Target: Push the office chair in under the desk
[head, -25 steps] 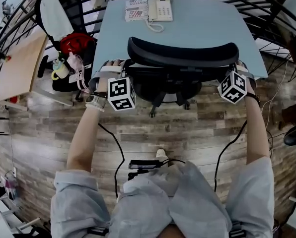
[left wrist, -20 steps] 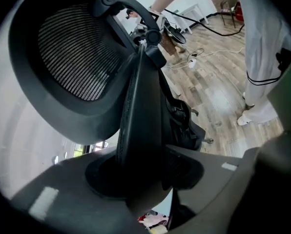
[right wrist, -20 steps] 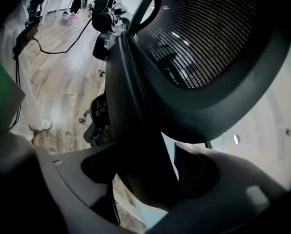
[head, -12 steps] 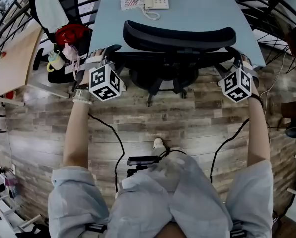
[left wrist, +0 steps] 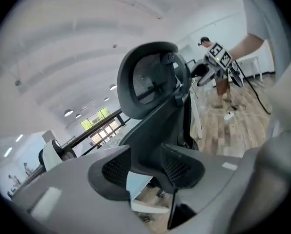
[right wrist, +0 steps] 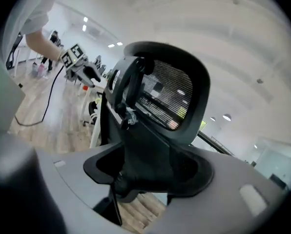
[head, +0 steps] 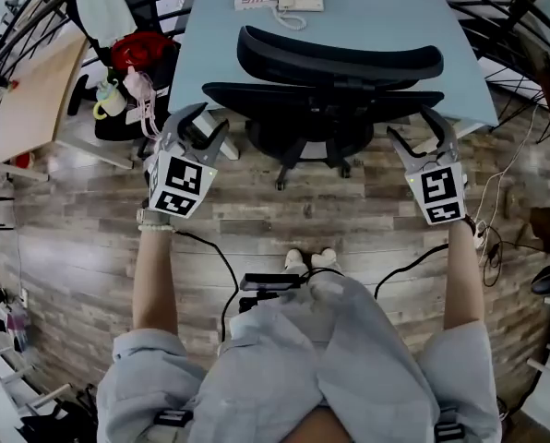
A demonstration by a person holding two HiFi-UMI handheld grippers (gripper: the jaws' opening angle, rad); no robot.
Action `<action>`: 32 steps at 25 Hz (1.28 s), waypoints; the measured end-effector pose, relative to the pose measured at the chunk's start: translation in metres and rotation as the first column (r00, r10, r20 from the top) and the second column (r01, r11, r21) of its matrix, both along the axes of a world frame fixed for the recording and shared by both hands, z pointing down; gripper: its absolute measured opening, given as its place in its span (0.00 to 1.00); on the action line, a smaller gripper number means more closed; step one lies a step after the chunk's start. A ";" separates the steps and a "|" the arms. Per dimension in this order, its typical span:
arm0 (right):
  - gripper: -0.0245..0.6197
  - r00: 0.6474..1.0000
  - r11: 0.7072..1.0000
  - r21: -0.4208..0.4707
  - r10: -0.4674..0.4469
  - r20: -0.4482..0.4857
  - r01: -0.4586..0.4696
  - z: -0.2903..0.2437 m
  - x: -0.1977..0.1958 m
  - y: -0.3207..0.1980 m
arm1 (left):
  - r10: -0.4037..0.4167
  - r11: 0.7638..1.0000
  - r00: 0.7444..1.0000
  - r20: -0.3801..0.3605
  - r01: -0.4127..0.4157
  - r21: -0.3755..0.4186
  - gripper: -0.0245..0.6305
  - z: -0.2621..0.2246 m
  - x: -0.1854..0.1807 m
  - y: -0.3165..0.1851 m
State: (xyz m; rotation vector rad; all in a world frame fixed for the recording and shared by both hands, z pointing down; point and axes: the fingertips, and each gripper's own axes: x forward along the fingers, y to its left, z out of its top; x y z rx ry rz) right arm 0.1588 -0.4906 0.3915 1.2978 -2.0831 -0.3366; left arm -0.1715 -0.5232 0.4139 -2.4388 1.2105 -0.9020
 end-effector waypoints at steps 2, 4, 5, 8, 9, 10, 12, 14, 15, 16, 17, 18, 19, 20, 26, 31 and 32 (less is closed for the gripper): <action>0.44 0.995 1.000 0.015 0.013 0.102 -0.014 -0.008 -0.005 0.007 | -0.017 1.000 0.995 -0.100 0.019 0.013 0.33 -0.013 0.015 0.016; 0.37 0.981 0.999 0.024 0.018 0.192 -0.023 -0.015 -0.012 0.015 | -0.014 0.999 0.984 -0.178 0.020 0.032 0.33 -0.028 0.034 0.033; 0.34 0.972 0.999 0.028 0.017 0.233 -0.024 -0.018 -0.016 0.021 | -0.007 0.999 0.978 -0.206 0.016 0.042 0.33 -0.036 0.044 0.042; 0.24 0.943 0.998 0.058 0.002 0.332 -0.023 -0.036 -0.027 0.034 | 0.010 0.997 0.965 -0.261 0.010 0.075 0.30 -0.058 0.070 0.063; 0.21 0.937 0.997 0.072 -0.006 0.348 -0.020 -0.042 -0.031 0.037 | 0.010 0.996 0.959 -0.283 0.014 0.084 0.27 -0.066 0.077 0.068; 0.18 0.935 0.996 0.083 -0.015 0.354 -0.015 -0.047 -0.034 0.040 | 0.008 0.996 0.951 -0.310 0.021 0.090 0.24 -0.074 0.082 0.071; 0.11 0.936 0.995 0.098 -0.032 0.350 -0.003 -0.054 -0.038 0.047 | 0.003 0.995 0.930 -0.368 0.034 0.094 0.16 -0.087 0.091 0.077; 0.08 0.933 0.994 0.111 -0.041 0.359 0.001 -0.060 -0.038 0.054 | 0.007 0.994 0.910 -0.414 0.040 0.104 0.09 -0.098 0.099 0.084; 0.06 0.926 0.993 0.117 -0.041 0.376 -0.004 -0.063 -0.036 0.057 | 0.014 0.993 0.901 -0.433 0.039 0.113 0.07 -0.104 0.104 0.086; 0.05 0.918 0.993 0.121 -0.039 0.395 -0.010 -0.066 -0.034 0.060 | 0.022 0.992 0.892 -0.452 0.036 0.120 0.06 -0.108 0.109 0.089; 0.05 0.911 0.993 0.121 -0.039 0.411 -0.012 -0.068 -0.033 0.064 | 0.026 0.992 0.883 -0.468 0.034 0.119 0.04 -0.111 0.114 0.090; 0.05 0.905 0.993 0.117 -0.039 0.423 -0.012 -0.070 -0.032 0.067 | 0.022 0.993 0.877 -0.480 0.036 0.111 0.04 -0.112 0.117 0.092; 0.05 0.901 0.993 0.114 -0.041 0.432 -0.010 -0.072 -0.032 0.070 | 0.016 0.994 0.872 -0.489 0.041 0.105 0.04 -0.112 0.120 0.093; 0.05 0.897 0.994 0.112 -0.043 0.440 -0.007 -0.073 -0.033 0.073 | 0.014 0.993 0.868 -0.496 0.046 0.109 0.04 -0.113 0.121 0.094; 0.05 0.881 0.993 0.112 -0.073 0.467 0.022 -0.074 -0.035 0.079 | -0.032 0.997 0.872 -0.489 0.062 0.044 0.04 -0.104 0.130 0.107; 0.05 0.875 0.994 0.108 -0.078 0.478 0.030 -0.074 -0.038 0.076 | -0.053 0.996 0.870 -0.491 0.080 0.034 0.04 -0.101 0.128 0.109; 0.05 0.876 0.994 0.104 -0.080 0.475 0.034 -0.073 -0.039 0.076 | -0.059 0.996 0.870 -0.490 0.085 0.032 0.04 -0.100 0.126 0.108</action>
